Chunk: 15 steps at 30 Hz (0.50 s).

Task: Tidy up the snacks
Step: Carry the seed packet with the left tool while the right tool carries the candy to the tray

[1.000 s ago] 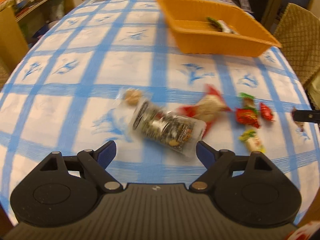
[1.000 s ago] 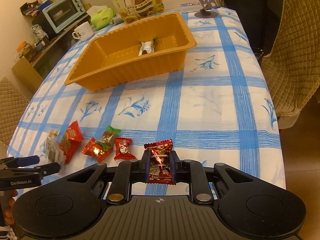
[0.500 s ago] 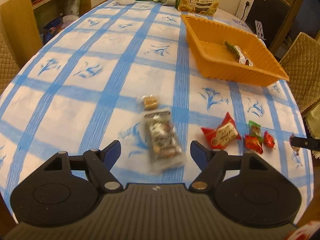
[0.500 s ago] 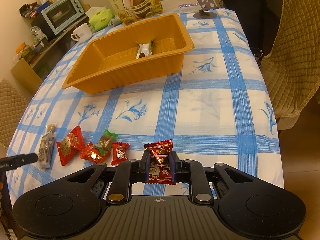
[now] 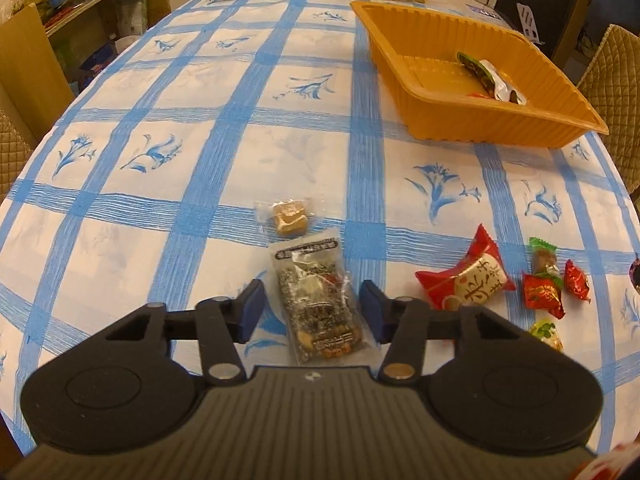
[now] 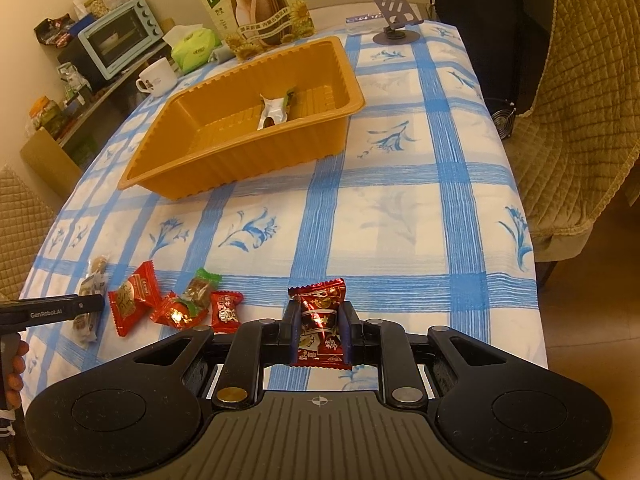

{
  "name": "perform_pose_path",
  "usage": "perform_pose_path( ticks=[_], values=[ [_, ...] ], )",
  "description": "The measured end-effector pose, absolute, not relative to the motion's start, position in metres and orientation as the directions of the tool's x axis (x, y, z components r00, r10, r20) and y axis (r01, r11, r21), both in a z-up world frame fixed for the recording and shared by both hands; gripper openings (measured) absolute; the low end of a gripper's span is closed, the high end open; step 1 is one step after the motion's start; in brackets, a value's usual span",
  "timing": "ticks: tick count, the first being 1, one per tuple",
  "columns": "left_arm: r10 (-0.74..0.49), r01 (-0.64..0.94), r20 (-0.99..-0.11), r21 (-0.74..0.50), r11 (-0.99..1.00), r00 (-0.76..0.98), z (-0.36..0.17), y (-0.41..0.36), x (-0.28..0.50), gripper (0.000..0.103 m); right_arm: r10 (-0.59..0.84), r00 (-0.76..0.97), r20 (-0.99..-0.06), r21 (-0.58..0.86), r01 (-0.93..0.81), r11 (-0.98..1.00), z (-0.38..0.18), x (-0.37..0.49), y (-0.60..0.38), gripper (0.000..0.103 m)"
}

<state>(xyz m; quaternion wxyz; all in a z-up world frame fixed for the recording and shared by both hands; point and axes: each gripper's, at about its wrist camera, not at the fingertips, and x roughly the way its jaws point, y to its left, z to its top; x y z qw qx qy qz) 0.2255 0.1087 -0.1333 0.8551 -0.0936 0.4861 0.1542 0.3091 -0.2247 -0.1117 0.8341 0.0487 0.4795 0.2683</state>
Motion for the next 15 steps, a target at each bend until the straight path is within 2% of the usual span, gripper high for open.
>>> perform_pose_path(
  ticks=[1, 3, 15],
  values=[
    [0.175, -0.352, -0.862, -0.004, 0.936, 0.476, -0.134, 0.107, 0.226, 0.038, 0.496, 0.397, -0.772, 0.338, -0.403, 0.850, -0.111, 0.309, -0.225, 0.020],
    [0.186, -0.348, -0.859, 0.009, 0.937, 0.478, -0.135, 0.104, 0.225, 0.036, 0.499, 0.399, -0.770, 0.338, -0.408, 0.848, -0.110, 0.309, -0.224, 0.020],
    [0.181, -0.360, -0.841, -0.018, 0.933, 0.510, -0.114, 0.106, 0.204, 0.034, 0.515, 0.409, -0.753, 0.337, -0.433, 0.836, -0.102, 0.309, -0.222, 0.020]
  ],
)
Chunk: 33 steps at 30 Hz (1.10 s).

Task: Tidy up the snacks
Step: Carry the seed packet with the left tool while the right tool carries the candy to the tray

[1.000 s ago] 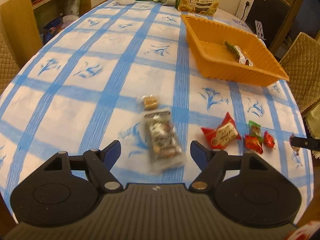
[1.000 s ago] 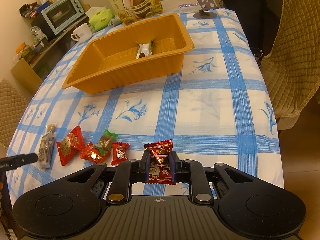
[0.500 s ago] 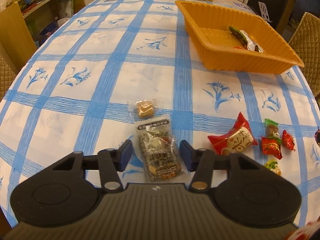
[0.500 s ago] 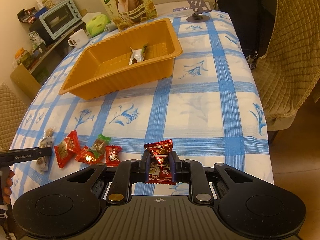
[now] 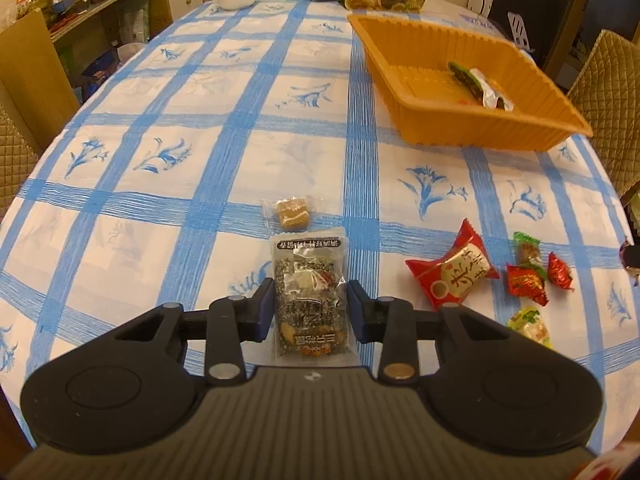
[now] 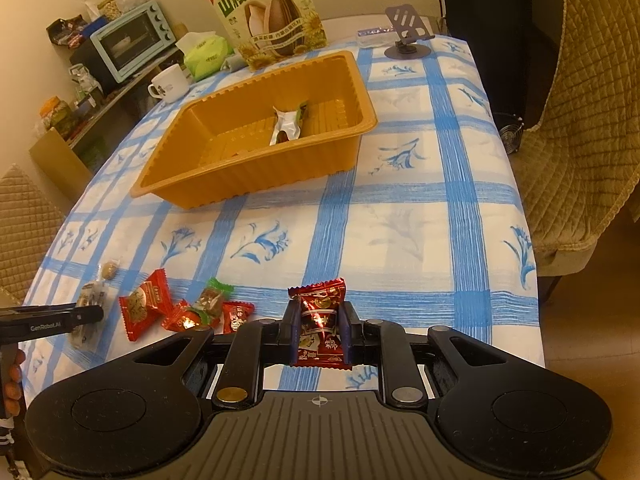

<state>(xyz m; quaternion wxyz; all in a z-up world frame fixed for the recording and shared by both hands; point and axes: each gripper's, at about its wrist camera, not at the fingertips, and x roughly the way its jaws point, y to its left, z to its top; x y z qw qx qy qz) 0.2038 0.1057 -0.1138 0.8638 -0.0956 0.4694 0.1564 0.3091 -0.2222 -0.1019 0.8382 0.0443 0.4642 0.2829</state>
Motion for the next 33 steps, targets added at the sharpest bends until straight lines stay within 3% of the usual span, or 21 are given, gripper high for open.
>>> perform_pose_path(
  ticks=[13, 27, 33],
  values=[
    [0.158, -0.298, -0.760, -0.049, 0.953, 0.630, -0.051, 0.095, 0.218, 0.034, 0.555, 0.431, -0.711, 0.340, -0.480, 0.809, -0.081, 0.329, -0.223, 0.020],
    [0.094, -0.183, -0.682, -0.059, 0.981, 0.725, -0.011, 0.072, 0.329, 0.034, 0.643, 0.487, -0.592, 0.367, -0.547, 0.752, -0.035, 0.405, -0.197, 0.020],
    [0.082, -0.169, -0.682, -0.061, 0.984, 0.727, -0.012, 0.066, 0.374, 0.034, 0.653, 0.485, -0.582, 0.374, -0.553, 0.744, -0.033, 0.440, -0.182, 0.020]
  ],
)
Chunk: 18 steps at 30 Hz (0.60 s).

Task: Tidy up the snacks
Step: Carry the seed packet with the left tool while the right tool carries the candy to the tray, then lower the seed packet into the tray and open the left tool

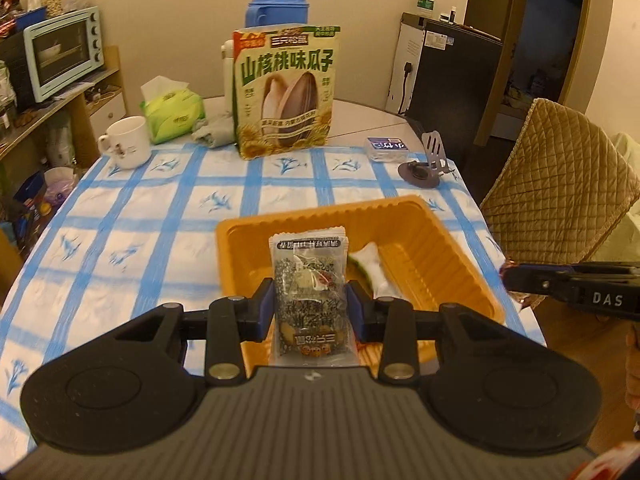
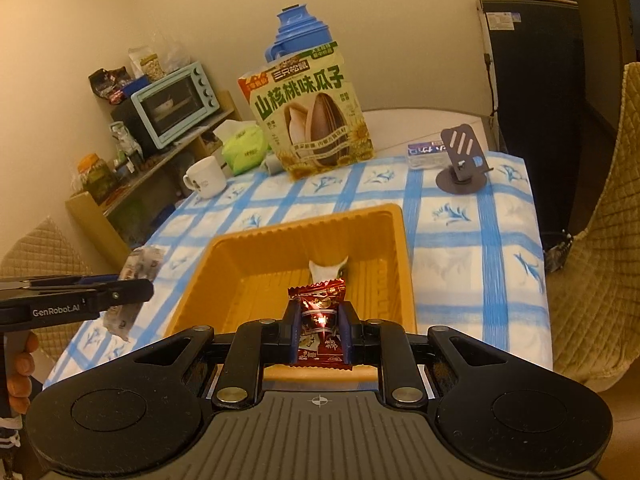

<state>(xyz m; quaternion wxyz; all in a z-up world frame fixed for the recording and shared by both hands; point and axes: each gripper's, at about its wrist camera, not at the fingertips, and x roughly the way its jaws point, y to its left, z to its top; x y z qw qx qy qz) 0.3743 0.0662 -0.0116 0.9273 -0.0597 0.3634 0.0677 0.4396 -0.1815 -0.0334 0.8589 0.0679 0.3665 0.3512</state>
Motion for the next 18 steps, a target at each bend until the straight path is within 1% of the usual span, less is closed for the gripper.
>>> perform_pose_path(
  ticks=[7, 18],
  values=[
    [0.094, -0.174, -0.711, -0.039, 0.984, 0.697, -0.030, 0.063, 0.418, 0.034, 0.652, 0.467, -0.598, 0.395, -0.535, 0.746, -0.047, 0.480, -0.168, 0.020],
    [0.135, -0.167, -0.752, 0.034, 0.985, 0.645, -0.058, 0.057, 0.468, 0.034, 0.627, 0.445, -0.639, 0.383, -0.523, 0.761, -0.070, 0.520, -0.149, 0.020]
  ],
)
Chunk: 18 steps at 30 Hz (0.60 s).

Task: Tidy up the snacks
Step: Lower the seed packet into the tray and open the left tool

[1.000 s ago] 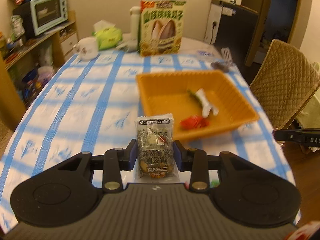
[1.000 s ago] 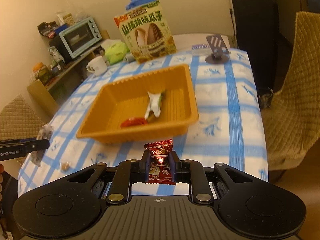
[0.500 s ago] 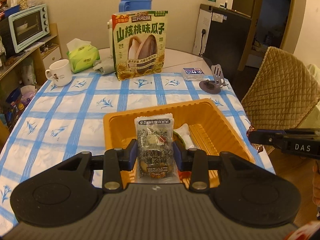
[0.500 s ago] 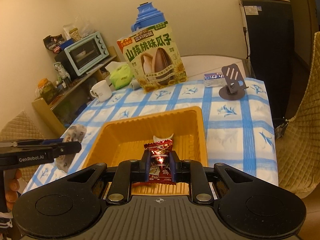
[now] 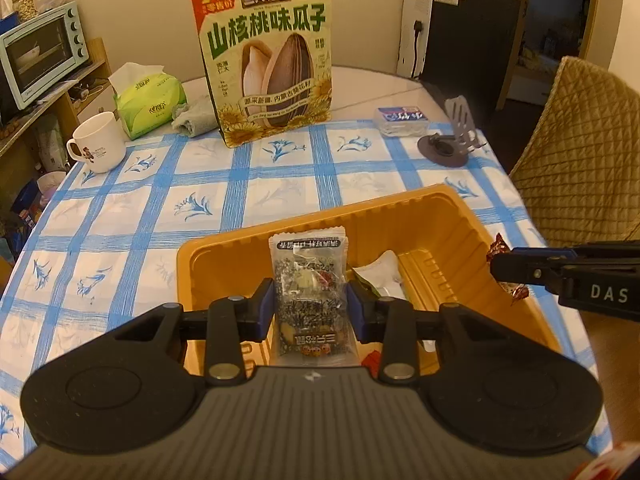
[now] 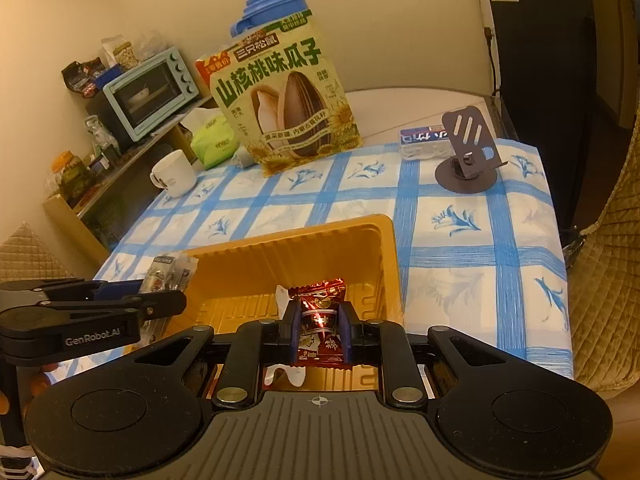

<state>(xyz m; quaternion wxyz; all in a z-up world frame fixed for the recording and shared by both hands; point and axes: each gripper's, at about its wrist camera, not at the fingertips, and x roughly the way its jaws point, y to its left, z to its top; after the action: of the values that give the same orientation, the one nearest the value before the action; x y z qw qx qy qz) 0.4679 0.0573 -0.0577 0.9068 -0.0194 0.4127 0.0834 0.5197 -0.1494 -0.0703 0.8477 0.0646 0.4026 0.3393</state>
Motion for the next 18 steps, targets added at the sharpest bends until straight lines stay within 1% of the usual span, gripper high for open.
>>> perform_pose_path(
  ticks=[13, 18],
  values=[
    [0.166, -0.156, -0.799, 0.091, 0.984, 0.578, -0.090, 0.053, 0.493, 0.035, 0.626, 0.427, -0.653, 0.389, -0.520, 0.760, -0.078, 0.531, -0.142, 0.021],
    [0.170, -0.154, -0.803, 0.099, 0.983, 0.571, -0.094, 0.052, 0.493, 0.037, 0.628, 0.424, -0.653, 0.397, -0.515, 0.760, -0.080, 0.531, -0.145, 0.021]
  ],
)
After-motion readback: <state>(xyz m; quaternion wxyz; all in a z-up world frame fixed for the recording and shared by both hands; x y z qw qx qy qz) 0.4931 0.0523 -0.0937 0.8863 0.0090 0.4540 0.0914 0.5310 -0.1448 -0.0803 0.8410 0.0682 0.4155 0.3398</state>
